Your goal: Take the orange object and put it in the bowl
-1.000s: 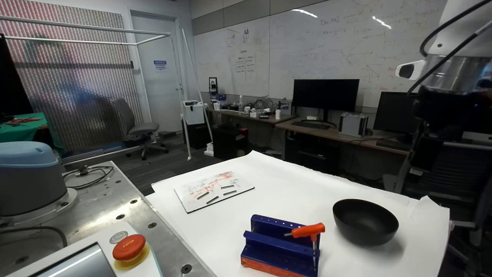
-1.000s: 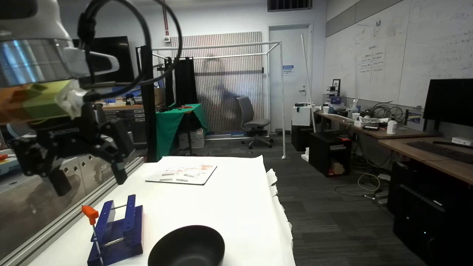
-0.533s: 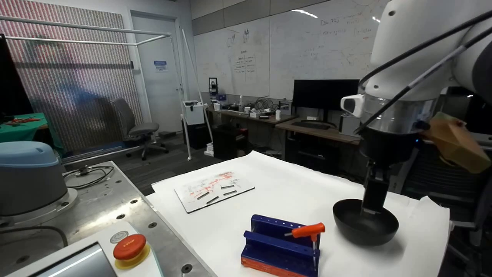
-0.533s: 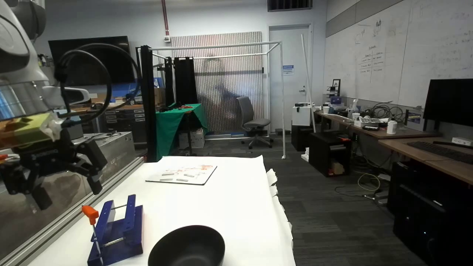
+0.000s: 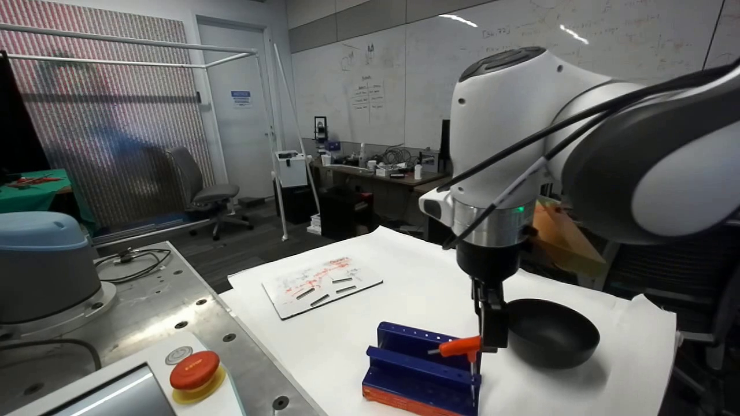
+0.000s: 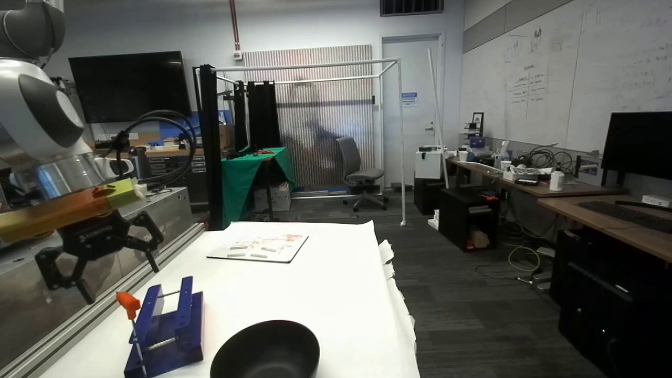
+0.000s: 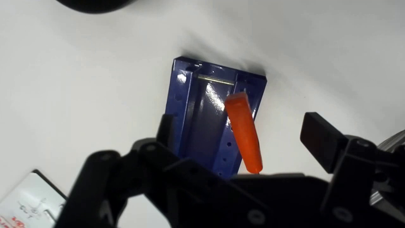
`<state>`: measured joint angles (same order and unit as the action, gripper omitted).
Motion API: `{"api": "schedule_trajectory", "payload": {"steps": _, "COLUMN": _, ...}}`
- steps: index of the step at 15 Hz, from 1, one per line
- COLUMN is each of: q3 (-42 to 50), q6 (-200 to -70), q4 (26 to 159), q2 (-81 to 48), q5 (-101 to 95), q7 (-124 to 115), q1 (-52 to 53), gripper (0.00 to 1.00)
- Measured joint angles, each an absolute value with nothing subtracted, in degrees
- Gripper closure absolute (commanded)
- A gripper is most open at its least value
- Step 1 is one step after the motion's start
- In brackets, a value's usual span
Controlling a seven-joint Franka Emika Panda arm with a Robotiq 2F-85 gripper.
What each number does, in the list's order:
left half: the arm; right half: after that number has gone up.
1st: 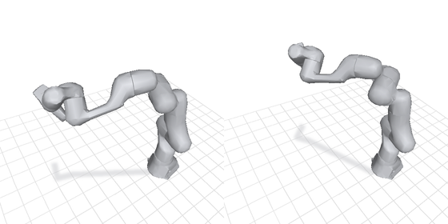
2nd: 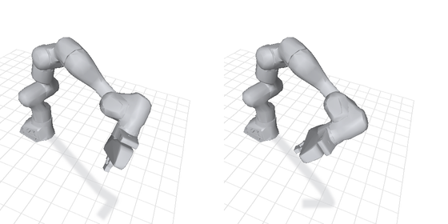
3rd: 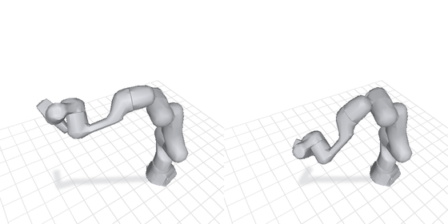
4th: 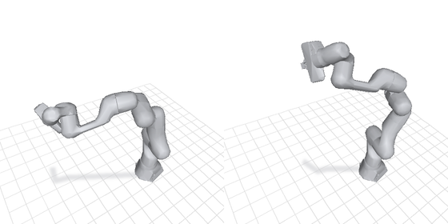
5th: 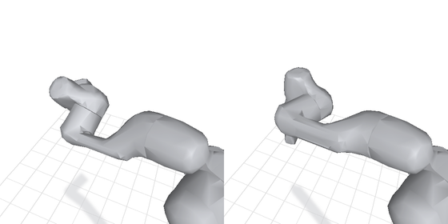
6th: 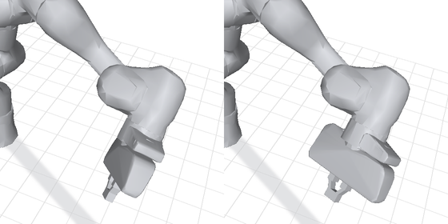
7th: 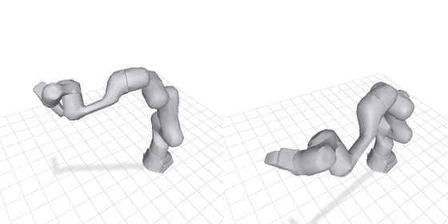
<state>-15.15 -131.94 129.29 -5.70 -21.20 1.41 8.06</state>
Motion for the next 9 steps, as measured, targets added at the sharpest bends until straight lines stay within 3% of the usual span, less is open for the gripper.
{"api": "schedule_trajectory", "payload": {"steps": 1, "q3": -14.90, "q6": -131.86, "q4": 127.46, "q2": -7.98, "q5": -21.17, "q7": 4.10, "q1": 8.31, "gripper": 0.00}}
{"api": "schedule_trajectory", "payload": {"steps": 3, "q3": -14.65, "q6": -131.01, "q4": 124.38, "q2": -11.85, "q5": -21.07, "q7": 8.56, "q1": 8.64, "gripper": 0.25}}
{"api": "schedule_trajectory", "payload": {"steps": 9, "q3": -13.57, "q6": -123.46, "q4": 119.05, "q2": -17.82, "q5": -21.10, "q7": 13.56, "q1": 9.87, "gripper": 0.73}}
